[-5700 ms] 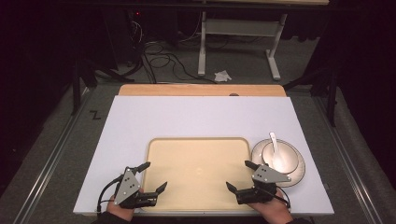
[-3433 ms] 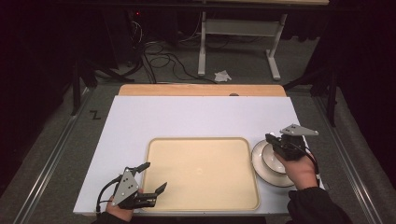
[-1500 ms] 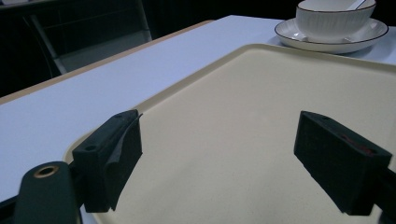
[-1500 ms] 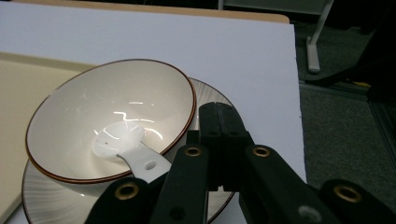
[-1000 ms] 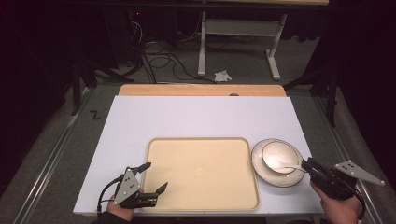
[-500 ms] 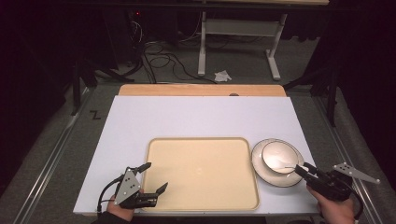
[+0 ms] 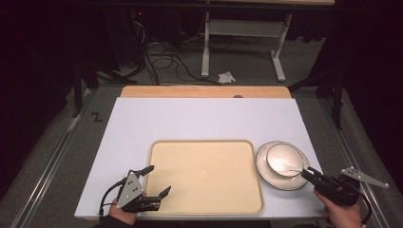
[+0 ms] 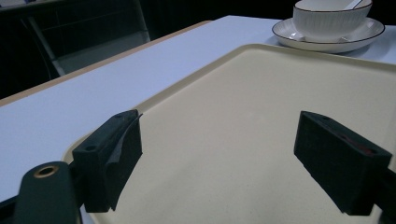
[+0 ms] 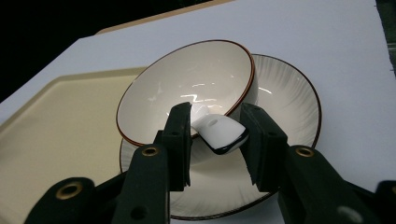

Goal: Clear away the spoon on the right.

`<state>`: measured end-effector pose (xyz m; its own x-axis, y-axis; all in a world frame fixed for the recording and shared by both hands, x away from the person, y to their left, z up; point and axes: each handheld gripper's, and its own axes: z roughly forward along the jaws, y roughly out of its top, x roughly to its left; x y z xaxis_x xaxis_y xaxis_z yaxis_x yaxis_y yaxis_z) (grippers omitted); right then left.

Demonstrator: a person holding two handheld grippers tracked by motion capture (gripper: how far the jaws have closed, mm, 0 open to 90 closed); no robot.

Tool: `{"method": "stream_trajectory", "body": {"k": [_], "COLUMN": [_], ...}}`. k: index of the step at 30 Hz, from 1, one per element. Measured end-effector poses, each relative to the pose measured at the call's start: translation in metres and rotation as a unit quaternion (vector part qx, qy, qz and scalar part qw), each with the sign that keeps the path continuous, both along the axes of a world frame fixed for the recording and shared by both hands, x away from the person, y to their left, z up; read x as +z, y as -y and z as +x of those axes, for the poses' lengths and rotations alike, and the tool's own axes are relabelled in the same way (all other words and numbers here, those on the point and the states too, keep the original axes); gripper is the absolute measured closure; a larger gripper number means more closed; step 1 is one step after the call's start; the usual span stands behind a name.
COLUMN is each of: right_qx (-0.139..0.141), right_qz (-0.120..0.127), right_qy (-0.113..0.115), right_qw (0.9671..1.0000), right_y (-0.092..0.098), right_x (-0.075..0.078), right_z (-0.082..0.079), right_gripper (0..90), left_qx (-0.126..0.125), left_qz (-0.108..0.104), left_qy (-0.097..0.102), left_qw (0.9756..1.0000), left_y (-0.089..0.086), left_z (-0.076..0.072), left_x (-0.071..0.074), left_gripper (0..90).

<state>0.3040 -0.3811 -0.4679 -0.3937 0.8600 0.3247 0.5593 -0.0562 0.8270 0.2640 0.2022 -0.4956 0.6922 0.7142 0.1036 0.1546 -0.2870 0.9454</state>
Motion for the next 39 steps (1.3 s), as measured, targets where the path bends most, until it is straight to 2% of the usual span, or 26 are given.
{"method": "stream_trajectory", "body": {"k": [15,29,39], "right_qx": [0.021,0.050,0.059], "right_qz": [0.000,-0.010,-0.013], "right_qy": [-0.004,-0.001,-0.002], "right_qw": [0.9998,0.9987,0.9982], "right_y": [0.0005,-0.0038,-0.0046], "right_x": [0.0000,0.0026,0.0030], "right_z": [-0.0028,-0.0040,-0.0039], "right_gripper": [76.2,79.5,82.2], "left_qx": [0.000,0.001,0.000], "left_qz": [0.000,-0.001,-0.001], "left_qy": [0.000,0.000,-0.001], "left_qw": [1.0000,1.0000,1.0000], "left_y": [-0.0002,-0.0002,-0.0002], "left_z": [-0.0001,-0.0002,-0.0002], "left_x": [0.0000,0.0000,0.0000], "left_gripper": [15.8,15.8,15.8]}}
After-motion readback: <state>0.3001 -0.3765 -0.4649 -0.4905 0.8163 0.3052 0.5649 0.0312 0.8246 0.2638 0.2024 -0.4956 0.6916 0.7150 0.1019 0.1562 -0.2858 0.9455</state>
